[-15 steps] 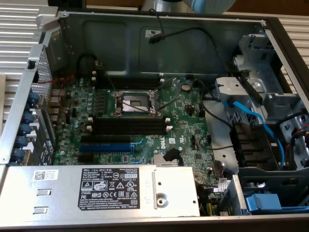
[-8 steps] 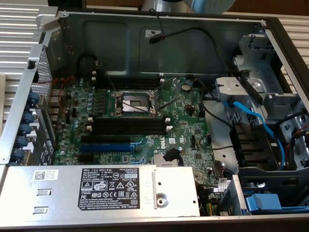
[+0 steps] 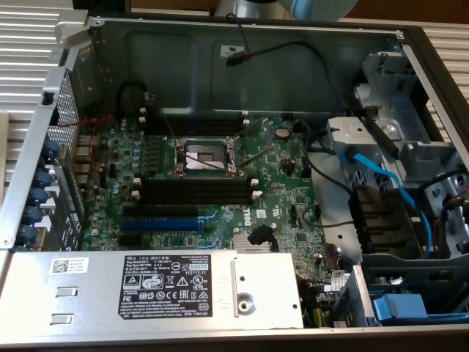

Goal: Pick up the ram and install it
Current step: 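Pick up the ram and move it above insertion slot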

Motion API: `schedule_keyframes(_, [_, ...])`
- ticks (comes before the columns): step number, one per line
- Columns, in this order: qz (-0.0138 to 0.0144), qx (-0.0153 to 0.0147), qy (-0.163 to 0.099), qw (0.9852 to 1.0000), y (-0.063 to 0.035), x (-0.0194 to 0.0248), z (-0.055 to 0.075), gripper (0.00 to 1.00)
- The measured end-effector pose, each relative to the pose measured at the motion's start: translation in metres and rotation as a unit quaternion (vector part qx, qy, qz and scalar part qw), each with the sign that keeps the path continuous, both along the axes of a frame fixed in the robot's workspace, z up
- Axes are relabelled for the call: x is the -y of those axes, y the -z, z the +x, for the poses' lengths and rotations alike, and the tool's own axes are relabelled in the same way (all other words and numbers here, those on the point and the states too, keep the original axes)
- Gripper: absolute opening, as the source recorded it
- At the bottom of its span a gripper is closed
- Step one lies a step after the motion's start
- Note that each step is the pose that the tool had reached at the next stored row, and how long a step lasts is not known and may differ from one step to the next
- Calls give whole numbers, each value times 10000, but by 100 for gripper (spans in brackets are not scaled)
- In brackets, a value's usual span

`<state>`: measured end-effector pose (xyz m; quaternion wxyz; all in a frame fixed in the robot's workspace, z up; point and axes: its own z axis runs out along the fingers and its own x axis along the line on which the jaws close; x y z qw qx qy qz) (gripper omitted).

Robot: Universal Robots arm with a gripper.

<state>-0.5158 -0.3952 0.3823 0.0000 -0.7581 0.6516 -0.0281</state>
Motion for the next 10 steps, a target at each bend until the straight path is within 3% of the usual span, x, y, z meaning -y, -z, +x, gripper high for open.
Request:
schedule_keyframes(3, [20,18,-57,10000,31,45,-8,10])
schedule_keyframes(10, [156,60,-169,9997,88,139,-16,10])
